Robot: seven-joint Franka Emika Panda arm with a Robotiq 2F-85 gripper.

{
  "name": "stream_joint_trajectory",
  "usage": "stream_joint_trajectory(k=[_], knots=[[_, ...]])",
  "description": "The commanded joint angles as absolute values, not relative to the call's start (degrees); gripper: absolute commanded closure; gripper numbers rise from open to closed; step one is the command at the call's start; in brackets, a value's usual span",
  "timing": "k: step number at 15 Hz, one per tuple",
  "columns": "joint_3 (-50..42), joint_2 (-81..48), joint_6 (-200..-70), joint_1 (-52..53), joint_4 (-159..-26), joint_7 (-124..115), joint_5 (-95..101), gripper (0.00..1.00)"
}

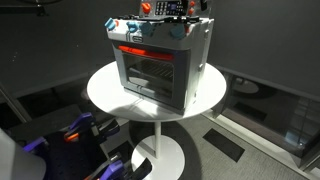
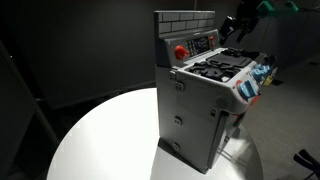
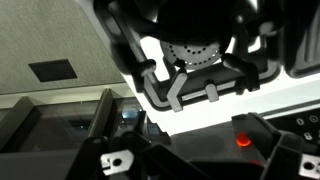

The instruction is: Press the top button on the right side of the stove

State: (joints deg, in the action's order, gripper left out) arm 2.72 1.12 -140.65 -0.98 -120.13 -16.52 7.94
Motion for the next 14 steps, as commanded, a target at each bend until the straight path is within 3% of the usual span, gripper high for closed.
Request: stream_joint_trajectory(k=[1,14], knots=[[2.1,-0.2,-140.8,-0.3,-118.4,-16.4,7.4,0.00],[1.8,-3.5,-142.0,0.0,-115.6,-16.4,7.4,0.00]])
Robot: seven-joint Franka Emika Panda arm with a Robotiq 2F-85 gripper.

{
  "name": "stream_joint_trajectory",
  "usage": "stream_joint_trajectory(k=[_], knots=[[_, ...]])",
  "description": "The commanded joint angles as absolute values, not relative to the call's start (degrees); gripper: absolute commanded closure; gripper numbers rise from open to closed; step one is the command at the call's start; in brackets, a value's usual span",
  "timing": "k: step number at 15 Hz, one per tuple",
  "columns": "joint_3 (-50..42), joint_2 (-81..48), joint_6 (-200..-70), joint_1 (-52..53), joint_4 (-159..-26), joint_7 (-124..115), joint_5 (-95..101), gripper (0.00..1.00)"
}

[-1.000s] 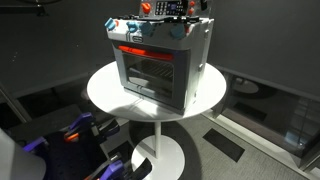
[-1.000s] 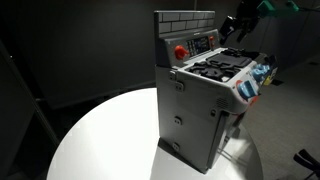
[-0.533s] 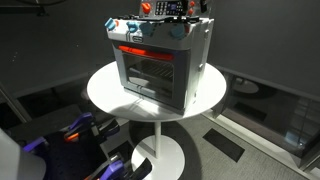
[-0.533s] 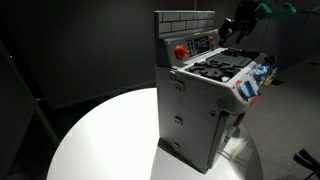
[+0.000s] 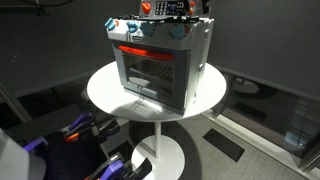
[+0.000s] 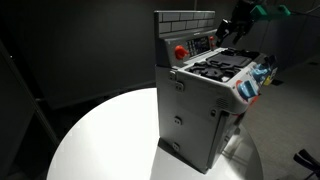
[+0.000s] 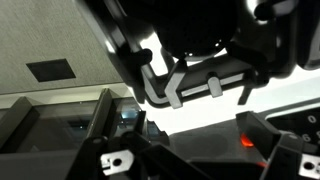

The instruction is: Press the top button on the right side of the stove

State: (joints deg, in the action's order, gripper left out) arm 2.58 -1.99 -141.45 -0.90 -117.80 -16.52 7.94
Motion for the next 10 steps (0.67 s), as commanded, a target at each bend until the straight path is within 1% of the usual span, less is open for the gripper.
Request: stream_joint_trajectory(k=[1,10], knots=[[1.8,-3.7,-142.3,0.0,-115.4,-16.4,7.4,0.00],[1.7,-5.5,-143.1,0.7,-113.7,-16.7,8.2,0.00]])
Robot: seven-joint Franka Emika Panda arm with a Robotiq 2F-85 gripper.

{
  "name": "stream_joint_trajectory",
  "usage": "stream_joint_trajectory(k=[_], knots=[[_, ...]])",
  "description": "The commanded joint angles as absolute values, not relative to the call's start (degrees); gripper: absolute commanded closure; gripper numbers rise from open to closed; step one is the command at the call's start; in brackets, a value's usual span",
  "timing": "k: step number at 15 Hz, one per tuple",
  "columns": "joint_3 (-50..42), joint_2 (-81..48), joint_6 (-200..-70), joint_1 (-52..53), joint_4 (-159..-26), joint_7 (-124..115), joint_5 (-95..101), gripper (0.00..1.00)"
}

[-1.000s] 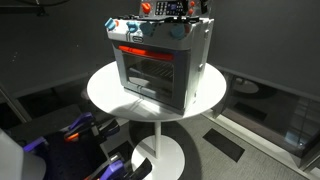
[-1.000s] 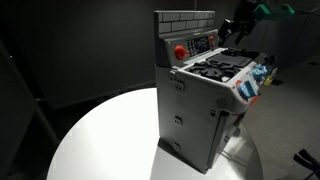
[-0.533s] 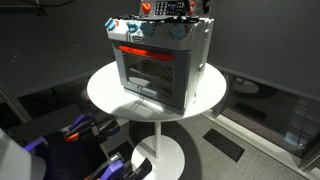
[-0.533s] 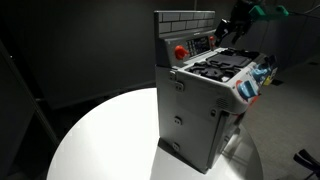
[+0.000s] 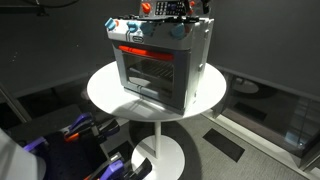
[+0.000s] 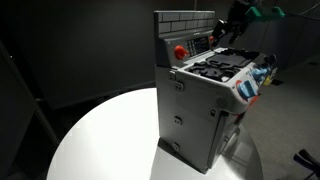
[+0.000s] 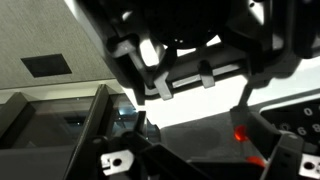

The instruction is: Press the top button on the right side of the stove

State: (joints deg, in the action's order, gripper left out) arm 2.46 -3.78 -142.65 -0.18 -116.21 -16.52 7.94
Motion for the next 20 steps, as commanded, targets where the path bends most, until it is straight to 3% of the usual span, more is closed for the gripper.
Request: stream_joint_trajectory(k=[1,10,20], knots=[[1.6,-5.8,-143.2,0.8,-113.5,-16.9,8.5,0.00],[1.1,-6.1,-142.3,1.0,-112.7,-17.0,9.0,0.00],[1.6,0.3,-132.2,0.6,-115.6,-12.9,5.1,0.00]])
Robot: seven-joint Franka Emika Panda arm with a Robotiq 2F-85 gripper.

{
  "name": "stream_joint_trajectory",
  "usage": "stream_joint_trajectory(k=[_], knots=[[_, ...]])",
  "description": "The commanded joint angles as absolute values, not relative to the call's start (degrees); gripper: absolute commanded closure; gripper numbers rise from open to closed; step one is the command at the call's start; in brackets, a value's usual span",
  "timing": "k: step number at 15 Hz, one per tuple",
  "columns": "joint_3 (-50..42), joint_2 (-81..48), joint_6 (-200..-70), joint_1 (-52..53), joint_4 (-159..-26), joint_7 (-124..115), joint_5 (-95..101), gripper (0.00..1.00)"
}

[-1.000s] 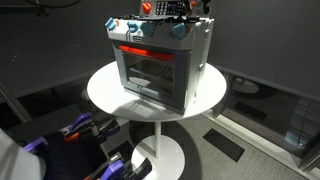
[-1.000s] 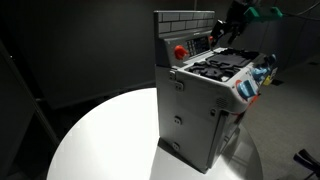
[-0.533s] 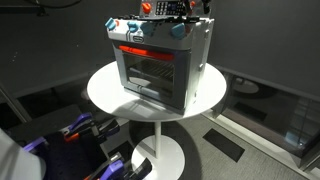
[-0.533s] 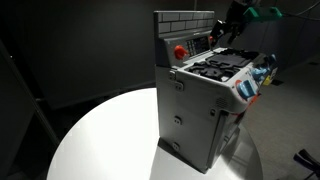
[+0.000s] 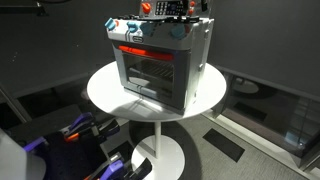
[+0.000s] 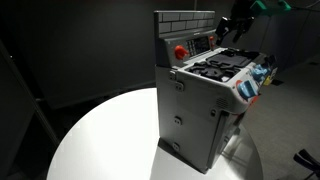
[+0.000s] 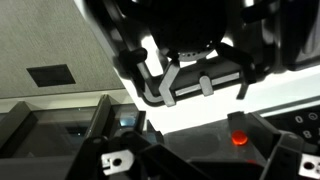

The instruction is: Press the top button on the right side of the stove

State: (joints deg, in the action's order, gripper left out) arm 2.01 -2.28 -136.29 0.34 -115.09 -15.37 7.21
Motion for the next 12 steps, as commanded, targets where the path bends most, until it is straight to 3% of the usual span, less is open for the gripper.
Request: stream_joint_trajectory(k=[1,12], knots=[[1.6,0.8,-130.5,0.6,-115.6,-12.6,4.5,0.00],[1.1,7.8,-114.2,0.5,-116.7,-4.3,-1.9,0.00]])
